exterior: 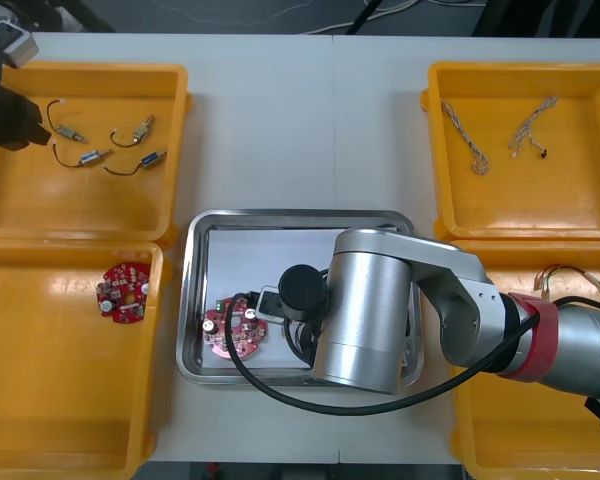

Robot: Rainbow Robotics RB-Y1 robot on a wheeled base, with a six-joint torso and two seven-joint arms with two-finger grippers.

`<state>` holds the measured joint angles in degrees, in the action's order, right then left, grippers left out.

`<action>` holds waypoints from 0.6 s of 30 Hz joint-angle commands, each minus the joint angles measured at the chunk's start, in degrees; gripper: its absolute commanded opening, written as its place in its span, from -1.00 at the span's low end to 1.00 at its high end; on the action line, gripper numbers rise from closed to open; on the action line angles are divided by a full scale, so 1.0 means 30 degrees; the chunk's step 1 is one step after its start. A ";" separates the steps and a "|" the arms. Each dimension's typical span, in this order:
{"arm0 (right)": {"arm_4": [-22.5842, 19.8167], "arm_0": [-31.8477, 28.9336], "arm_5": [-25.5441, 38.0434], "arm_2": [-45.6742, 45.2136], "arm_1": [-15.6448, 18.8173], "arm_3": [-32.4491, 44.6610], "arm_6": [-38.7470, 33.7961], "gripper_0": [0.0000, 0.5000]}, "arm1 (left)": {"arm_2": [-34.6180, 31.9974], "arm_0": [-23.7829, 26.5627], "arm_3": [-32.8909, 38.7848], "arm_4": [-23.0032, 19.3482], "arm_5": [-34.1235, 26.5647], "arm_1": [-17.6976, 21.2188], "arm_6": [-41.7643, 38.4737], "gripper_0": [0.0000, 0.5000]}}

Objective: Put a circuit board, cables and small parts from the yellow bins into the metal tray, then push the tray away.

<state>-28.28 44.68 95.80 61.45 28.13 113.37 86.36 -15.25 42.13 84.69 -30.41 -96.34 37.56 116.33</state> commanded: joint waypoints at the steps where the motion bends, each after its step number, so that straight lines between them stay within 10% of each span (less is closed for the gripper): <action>1: 0.0168 0.0430 -0.0115 0.0260 -0.0471 0.0207 0.0509 0.55 | -0.0482 0.0840 -0.0369 -0.0380 -0.0670 0.0460 0.1859 1.00; 18: -0.1122 0.0430 0.2228 -0.3080 0.0320 0.2550 0.0245 0.70 | 0.1979 0.1602 -0.3767 -0.1786 0.2582 -0.0741 0.6370 1.00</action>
<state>-30.14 44.68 100.34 56.73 28.22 117.45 86.44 -11.08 43.34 73.07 -36.19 -89.51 36.81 137.44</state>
